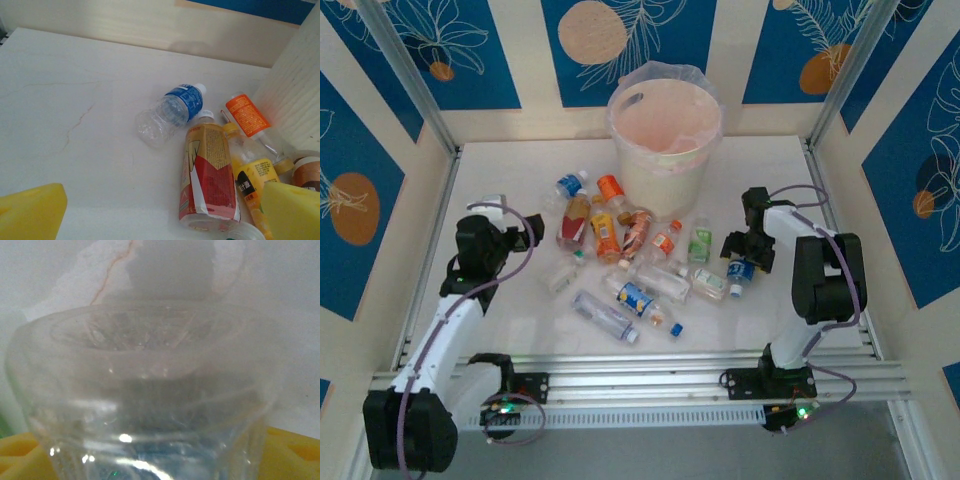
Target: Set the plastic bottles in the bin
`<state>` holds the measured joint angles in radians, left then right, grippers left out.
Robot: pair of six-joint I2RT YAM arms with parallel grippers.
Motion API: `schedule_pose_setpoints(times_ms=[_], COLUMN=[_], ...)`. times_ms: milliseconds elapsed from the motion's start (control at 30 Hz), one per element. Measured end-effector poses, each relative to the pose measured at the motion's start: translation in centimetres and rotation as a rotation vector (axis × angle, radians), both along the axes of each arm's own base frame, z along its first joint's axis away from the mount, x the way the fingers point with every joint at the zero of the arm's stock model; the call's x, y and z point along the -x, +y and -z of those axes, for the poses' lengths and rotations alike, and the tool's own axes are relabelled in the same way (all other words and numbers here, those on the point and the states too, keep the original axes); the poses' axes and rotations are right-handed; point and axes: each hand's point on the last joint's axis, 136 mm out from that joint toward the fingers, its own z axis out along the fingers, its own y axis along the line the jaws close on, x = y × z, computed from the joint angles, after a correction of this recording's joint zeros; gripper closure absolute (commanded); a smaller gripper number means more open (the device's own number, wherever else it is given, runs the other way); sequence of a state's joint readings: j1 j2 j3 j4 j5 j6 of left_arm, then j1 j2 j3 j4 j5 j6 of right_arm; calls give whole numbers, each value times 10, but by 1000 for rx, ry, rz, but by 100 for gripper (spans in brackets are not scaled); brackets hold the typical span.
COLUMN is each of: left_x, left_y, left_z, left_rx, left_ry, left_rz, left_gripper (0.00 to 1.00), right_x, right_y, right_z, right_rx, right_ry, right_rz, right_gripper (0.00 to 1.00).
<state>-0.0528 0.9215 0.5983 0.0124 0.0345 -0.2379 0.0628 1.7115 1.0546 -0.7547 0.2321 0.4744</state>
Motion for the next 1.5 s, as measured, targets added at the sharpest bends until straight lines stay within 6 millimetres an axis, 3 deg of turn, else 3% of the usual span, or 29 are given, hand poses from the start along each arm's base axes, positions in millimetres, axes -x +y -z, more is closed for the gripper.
schedule_pose_setpoints(times_ms=[233, 367, 467, 633, 767, 867, 1233, 1367, 1500], left_x=[2, 3, 4, 5, 5, 5, 6, 6, 5], left_y=[4, 5, 6, 6, 4, 2, -5, -9, -13], left_z=[-3, -10, -14, -15, -17, -18, -19, -19, -17], left_rx=[12, 22, 35, 55, 65, 76, 103, 116, 132], left_ry=[15, 5, -4, 0, 5, 6, 15, 18, 32], left_rz=[-28, -41, -50, -57, -51, -42, -7, 9, 26], left_gripper=[1, 0, 0, 0, 0, 1, 0, 1, 1], right_x=[-7, -17, -33, -68, -82, -85, -87, -108, -139], right_y=[2, -4, -9, -2, 30, 58, 145, 167, 189], right_z=[-5, -26, -67, -171, -250, -291, -386, -427, -453], right_rx=[-9, 25, 69, 108, 116, 120, 85, 83, 102], right_ry=[-22, -68, -167, -454, -669, -787, -1106, -1227, -1306], right_rz=[9, 11, 12, -11, -89, -155, -370, -389, -407], right_gripper=[45, 48, 48, 51, 52, 52, 52, 52, 52])
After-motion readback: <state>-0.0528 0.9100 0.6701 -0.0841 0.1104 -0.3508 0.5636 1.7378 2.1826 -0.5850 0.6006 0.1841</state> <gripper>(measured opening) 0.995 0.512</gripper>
